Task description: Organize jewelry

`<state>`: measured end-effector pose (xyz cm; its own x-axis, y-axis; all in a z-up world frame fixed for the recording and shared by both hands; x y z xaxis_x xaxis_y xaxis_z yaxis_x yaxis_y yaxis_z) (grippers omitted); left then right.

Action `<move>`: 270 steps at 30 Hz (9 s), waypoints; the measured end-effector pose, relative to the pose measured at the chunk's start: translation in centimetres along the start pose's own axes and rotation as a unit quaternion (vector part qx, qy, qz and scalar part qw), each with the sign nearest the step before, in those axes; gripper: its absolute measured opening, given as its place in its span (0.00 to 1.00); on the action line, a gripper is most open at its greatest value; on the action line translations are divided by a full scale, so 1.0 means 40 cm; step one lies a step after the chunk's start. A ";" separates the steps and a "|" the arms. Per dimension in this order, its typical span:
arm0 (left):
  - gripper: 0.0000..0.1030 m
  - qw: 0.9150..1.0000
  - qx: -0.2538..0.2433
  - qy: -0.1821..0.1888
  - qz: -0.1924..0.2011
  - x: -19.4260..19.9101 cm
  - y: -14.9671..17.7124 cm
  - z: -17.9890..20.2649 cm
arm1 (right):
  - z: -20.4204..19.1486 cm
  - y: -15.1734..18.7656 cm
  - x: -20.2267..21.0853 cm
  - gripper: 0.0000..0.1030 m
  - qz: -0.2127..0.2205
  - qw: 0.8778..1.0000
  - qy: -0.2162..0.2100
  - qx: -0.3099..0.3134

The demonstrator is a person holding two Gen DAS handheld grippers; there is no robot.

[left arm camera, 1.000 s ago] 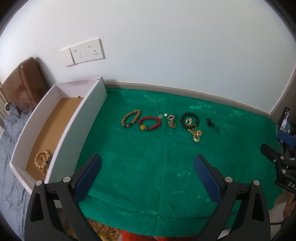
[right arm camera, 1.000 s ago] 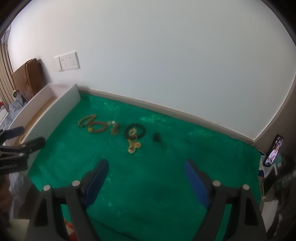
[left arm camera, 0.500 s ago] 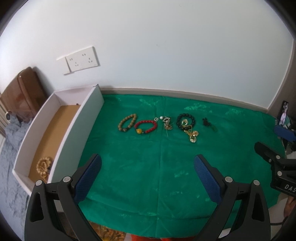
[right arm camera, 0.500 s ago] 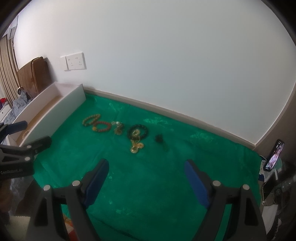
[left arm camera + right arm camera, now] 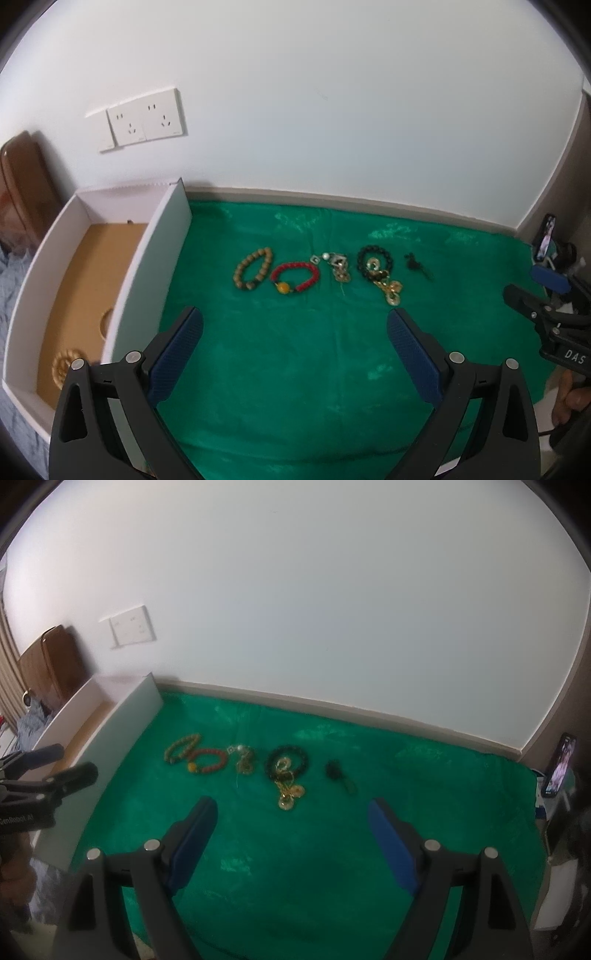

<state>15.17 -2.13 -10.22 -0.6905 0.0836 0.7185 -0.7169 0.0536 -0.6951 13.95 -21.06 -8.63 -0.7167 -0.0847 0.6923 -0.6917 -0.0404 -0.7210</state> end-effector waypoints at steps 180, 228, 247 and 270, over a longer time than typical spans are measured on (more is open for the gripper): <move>0.98 1.000 -0.017 -0.013 0.012 0.044 -0.013 0.002 | -0.128 -0.005 0.053 0.67 0.000 1.000 -0.005 0.025; 0.98 0.995 -0.084 0.039 -0.025 -0.050 -0.053 -0.200 | -0.091 -0.002 -0.045 0.67 -0.033 0.995 0.029 -0.092; 0.98 0.998 -0.007 0.011 -0.054 -0.062 0.013 -0.005 | 0.051 0.027 -0.024 0.67 -0.033 0.999 -0.006 -0.007; 0.98 0.999 -0.033 -0.004 -0.040 -0.093 -0.033 -0.030 | 0.028 0.023 -0.065 0.67 -0.034 0.999 0.002 -0.028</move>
<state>18.82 -1.33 -12.00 -0.6319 0.0677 0.7721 -0.7624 0.1249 -0.6349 15.25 -21.99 -11.14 -0.6676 -0.0789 0.7404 -0.7432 0.0099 -0.6690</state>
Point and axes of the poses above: each gripper's, at about its wrist camera, not at the fingertips, and x roughly against the way its jaws point, z to its right, y to its underside, the point moved 5 cm from there along -x, roughly the way its jaws point, and after that the axes turned 4 degrees about z, right-handed, at the moved point
